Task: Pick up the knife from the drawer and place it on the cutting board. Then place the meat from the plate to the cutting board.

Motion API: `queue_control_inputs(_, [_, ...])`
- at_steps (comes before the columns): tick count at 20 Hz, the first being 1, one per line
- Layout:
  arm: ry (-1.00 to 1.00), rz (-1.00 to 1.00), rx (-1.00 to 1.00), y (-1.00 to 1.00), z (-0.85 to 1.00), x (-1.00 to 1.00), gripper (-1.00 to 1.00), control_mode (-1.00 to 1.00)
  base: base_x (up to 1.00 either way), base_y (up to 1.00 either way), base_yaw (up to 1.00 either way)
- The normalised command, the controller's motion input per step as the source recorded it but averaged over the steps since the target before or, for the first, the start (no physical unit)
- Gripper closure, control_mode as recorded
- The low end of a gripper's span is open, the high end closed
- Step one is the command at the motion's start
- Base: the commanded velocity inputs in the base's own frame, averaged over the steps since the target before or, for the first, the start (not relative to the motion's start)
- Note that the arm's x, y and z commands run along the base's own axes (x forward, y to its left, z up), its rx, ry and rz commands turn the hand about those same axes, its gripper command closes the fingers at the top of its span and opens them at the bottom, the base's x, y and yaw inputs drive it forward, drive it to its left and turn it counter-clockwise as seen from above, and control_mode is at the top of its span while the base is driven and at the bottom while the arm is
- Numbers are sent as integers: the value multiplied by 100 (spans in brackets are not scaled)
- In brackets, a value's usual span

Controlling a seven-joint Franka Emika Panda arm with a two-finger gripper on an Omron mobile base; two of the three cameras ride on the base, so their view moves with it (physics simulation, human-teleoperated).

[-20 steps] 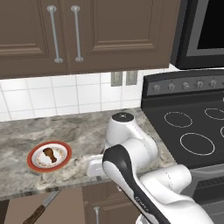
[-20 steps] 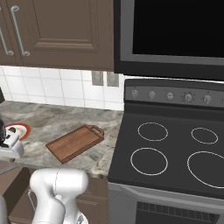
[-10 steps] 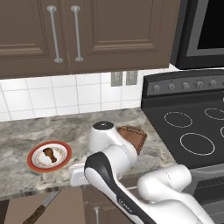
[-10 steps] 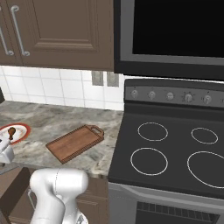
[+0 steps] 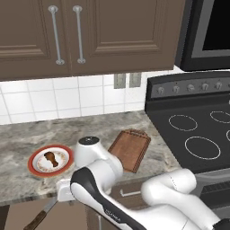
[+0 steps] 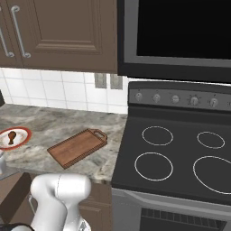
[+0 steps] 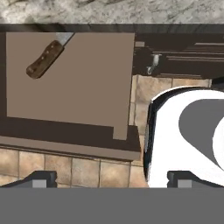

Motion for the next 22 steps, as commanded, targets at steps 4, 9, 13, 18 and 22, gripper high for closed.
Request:
queue_control_inputs(4, [3,0,-2,33,-39,0,-100,-100,0,0,0])
queue_control_inputs(9, [2,0,-1,24,-41,0,-100,-100,0,0,0])
queue_control_inputs(13, [1,0,0,13,-41,0,-100,-100,0,0,0])
queue_control_inputs(18, [3,0,0,8,-36,0,-100,-100,0,0,0])
queue_control_inputs(22, [2,0,0,5,-33,0,-100,-100,0,0,0])
